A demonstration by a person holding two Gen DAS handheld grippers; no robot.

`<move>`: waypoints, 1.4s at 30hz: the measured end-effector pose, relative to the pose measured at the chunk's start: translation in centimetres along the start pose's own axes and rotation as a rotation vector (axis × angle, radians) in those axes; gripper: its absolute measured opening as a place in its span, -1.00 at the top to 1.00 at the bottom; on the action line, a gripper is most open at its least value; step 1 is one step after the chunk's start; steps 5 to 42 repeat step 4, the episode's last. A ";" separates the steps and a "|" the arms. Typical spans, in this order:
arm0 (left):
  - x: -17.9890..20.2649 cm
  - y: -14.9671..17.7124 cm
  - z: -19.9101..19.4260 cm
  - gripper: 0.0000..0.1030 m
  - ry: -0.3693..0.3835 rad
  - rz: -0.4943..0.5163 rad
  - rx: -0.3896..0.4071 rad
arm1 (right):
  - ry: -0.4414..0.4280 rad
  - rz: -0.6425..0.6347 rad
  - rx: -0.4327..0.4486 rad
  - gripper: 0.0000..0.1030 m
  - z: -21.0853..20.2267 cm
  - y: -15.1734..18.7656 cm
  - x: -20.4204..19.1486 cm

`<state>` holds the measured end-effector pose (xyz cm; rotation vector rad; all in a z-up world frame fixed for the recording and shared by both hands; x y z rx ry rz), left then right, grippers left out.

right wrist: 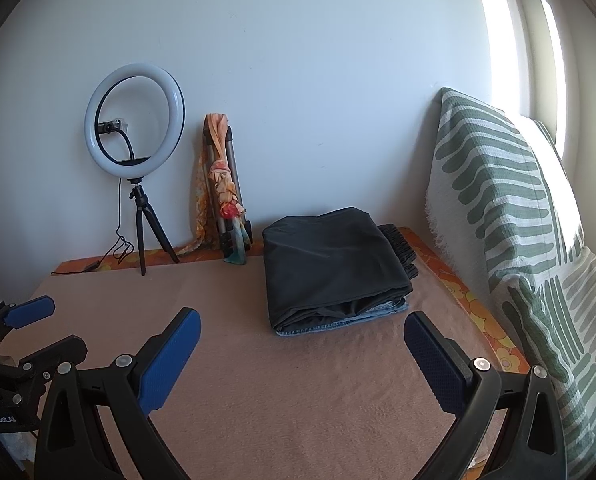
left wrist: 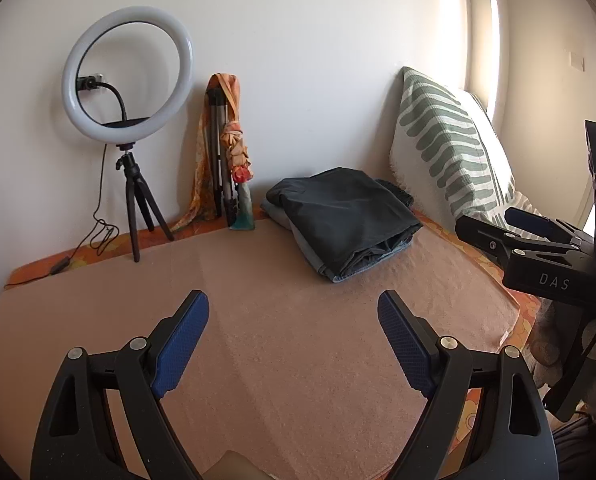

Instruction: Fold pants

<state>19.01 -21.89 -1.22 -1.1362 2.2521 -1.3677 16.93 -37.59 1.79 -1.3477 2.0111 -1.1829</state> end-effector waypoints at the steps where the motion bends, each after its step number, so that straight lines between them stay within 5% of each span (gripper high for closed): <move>1: 0.1 0.0 -0.1 -0.68 -0.010 0.008 0.005 | 0.000 0.000 0.000 -1.00 0.0 0.0 0.0; 42: 0.0 0.0 -0.1 -0.68 -0.019 0.012 0.007 | 0.001 0.000 0.002 -1.00 -0.1 0.1 -0.1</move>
Point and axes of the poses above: each gripper's, at about its wrist camera, not at the fingertips, and z roughly the way its jaws point, x to its right, y to its underside, the point moved 2 cm from there along z, roughly the way its jaws point, and after that the axes turned 12 degrees about y, right-handed, at the moved point
